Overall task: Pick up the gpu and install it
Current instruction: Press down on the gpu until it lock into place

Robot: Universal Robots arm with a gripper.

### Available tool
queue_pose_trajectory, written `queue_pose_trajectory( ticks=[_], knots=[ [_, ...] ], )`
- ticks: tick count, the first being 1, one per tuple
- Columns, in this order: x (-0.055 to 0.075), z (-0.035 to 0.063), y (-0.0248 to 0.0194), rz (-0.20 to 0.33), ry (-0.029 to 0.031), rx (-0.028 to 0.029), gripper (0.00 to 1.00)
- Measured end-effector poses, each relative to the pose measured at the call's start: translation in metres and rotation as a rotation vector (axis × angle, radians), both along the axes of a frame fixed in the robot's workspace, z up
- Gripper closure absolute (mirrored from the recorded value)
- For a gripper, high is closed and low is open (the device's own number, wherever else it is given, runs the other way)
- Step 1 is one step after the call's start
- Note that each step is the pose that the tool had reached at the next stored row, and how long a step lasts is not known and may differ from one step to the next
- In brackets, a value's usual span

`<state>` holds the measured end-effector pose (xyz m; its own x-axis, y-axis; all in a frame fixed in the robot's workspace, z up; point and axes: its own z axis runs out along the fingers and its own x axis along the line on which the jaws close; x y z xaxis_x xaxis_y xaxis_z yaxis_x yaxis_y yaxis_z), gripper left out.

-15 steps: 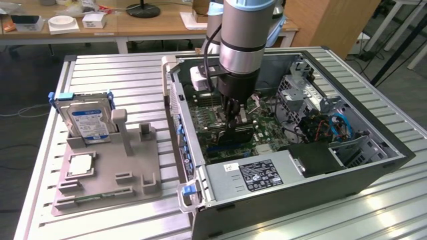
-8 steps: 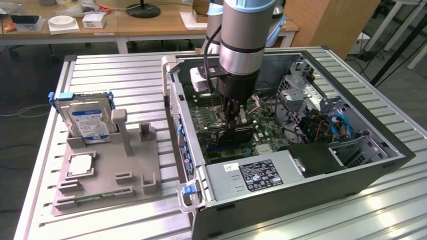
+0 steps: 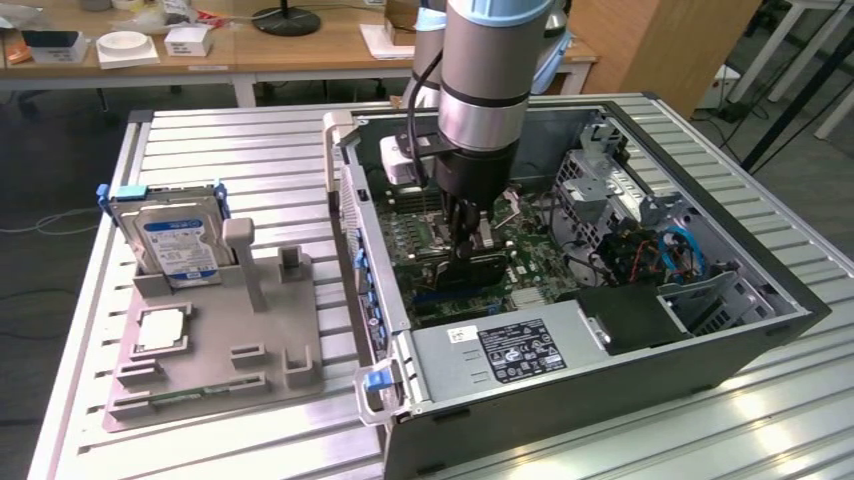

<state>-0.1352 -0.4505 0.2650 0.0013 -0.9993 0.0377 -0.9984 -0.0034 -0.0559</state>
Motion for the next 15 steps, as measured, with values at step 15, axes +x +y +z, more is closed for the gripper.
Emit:
queue_pose_trajectory(
  ticks=[15],
  knots=[
    [0.0, 0.0152, 0.0005, 0.001, 0.0006, 0.0022, 0.89]
  ],
)
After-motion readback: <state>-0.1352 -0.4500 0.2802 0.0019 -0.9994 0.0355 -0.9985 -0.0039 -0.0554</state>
